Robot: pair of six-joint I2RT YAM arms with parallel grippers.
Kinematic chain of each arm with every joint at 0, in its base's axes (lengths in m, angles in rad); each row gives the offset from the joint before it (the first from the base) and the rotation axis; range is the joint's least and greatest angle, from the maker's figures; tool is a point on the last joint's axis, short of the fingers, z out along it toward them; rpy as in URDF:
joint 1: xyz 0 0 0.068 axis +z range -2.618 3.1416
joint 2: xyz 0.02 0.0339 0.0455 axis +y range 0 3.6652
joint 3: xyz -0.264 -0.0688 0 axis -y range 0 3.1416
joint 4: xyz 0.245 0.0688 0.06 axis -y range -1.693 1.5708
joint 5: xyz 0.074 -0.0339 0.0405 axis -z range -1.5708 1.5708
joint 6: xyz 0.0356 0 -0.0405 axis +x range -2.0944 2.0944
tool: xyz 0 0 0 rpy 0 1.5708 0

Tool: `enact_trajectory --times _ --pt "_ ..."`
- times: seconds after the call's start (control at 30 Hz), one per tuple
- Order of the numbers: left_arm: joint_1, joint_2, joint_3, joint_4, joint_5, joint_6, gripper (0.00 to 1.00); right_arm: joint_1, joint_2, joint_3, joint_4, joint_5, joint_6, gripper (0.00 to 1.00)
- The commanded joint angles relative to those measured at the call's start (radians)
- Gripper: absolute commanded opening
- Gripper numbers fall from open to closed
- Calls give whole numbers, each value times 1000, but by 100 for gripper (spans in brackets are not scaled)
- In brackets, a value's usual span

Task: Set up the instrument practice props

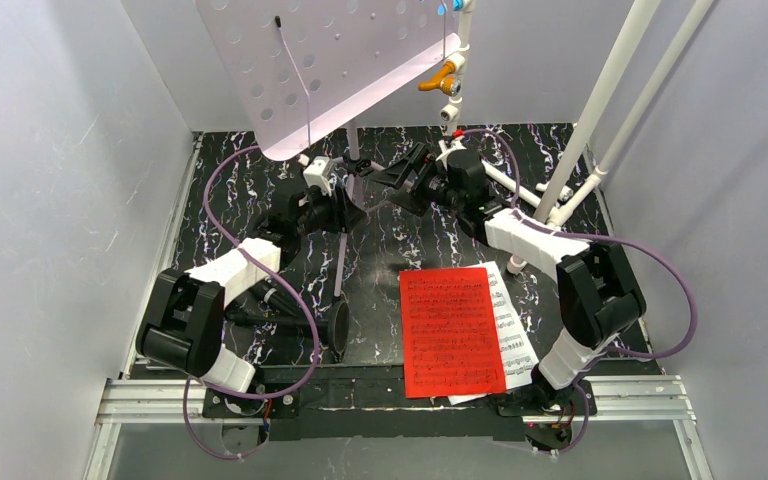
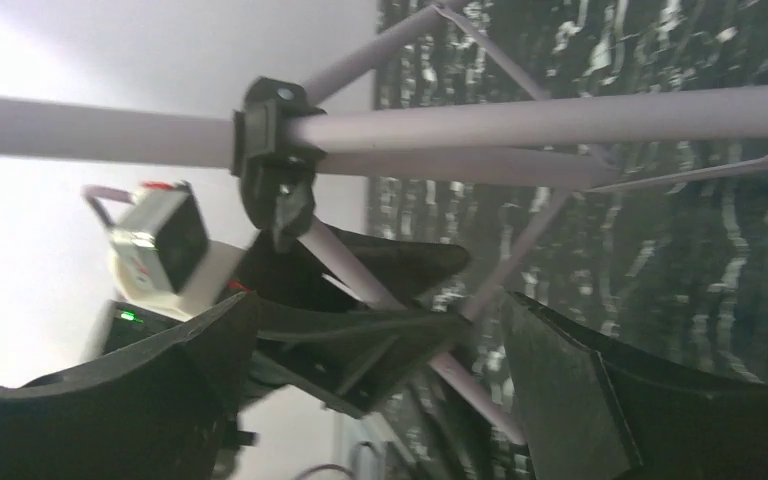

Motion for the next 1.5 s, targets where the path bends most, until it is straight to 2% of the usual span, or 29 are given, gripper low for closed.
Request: enact_trajectory --times 0.0,0.1,0.2,0.3,0.37,0.47,0.57,0.67,0.77,0.83,0.9,0.93,1.03,1.23,1.33,1.47 --pt "7 -53 24 -19 2 -31 51 0 -80 87 -286 36 -380 98" --pt "8 -73 25 -19 11 -31 59 -1 -123 99 -381 88 -508 98" --pt "8 -114 13 -20 41 -27 78 1 -153 114 -517 137 -626 98" --pt "9 -196 -17 -47 36 -19 85 1 -173 153 -704 227 -731 98" --pt "13 -271 -23 -124 21 -23 97 2 -168 193 -846 283 -808 98" --pt "16 -409 -40 -292 -41 -32 98 5 -181 179 -952 362 -907 98" --pt "17 -572 -67 -461 -114 -34 98 15 -219 108 -968 408 -964 98" --pt "17 -697 -95 -593 -114 -55 98 31 -247 52 -999 454 -978 99" --pt "13 -780 -166 -589 -29 -199 98 35 -257 5 -1020 435 -959 98" --pt "0 -807 -235 -492 62 -334 94 35 -258 -20 -1032 428 -947 98" --pt "-63 -811 -276 -395 47 -430 92 36 -254 -37 -1061 471 -923 98" --pt "-127 -804 -271 -392 2 -432 91 37 -252 -43 -1079 495 -915 98" --pt "-327 -747 -239 -398 -157 -363 91 37 -253 -73 -1119 548 -892 98" --pt "-633 -560 -204 -374 -399 -252 92 79 -270 -175 -1084 523 -788 98" --pt "-708 -468 -183 -335 -459 -205 93 131 -257 -242 -1019 549 -742 98" --pt "-716 -417 -189 -295 -519 -251 93 206 -235 -283 -952 592 -682 98"
